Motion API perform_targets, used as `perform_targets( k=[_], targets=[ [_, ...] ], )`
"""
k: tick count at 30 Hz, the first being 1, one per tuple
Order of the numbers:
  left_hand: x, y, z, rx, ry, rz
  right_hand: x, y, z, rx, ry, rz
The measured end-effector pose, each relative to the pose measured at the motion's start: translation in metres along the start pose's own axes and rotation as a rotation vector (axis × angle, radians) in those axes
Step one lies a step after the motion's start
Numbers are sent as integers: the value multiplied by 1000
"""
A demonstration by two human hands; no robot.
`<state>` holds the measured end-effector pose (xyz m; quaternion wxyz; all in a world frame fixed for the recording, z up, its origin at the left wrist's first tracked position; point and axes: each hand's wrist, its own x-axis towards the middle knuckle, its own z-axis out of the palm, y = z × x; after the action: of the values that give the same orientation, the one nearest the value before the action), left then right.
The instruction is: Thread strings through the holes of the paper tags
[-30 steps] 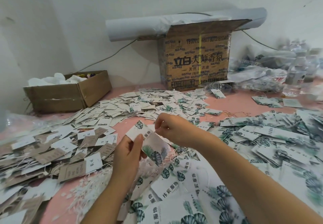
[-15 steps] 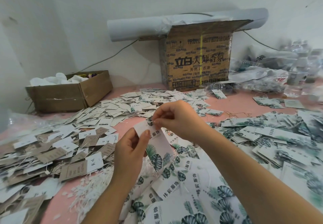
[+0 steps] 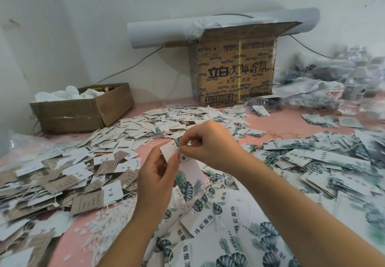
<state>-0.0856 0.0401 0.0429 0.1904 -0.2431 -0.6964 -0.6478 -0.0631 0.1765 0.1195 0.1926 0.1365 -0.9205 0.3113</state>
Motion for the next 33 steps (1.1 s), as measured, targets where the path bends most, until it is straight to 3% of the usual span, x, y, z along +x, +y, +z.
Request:
perform_targets(
  k=[33],
  targets=[
    [-2, 6, 2, 121, -52, 96, 1, 1, 0, 75, 45, 32]
  ],
)
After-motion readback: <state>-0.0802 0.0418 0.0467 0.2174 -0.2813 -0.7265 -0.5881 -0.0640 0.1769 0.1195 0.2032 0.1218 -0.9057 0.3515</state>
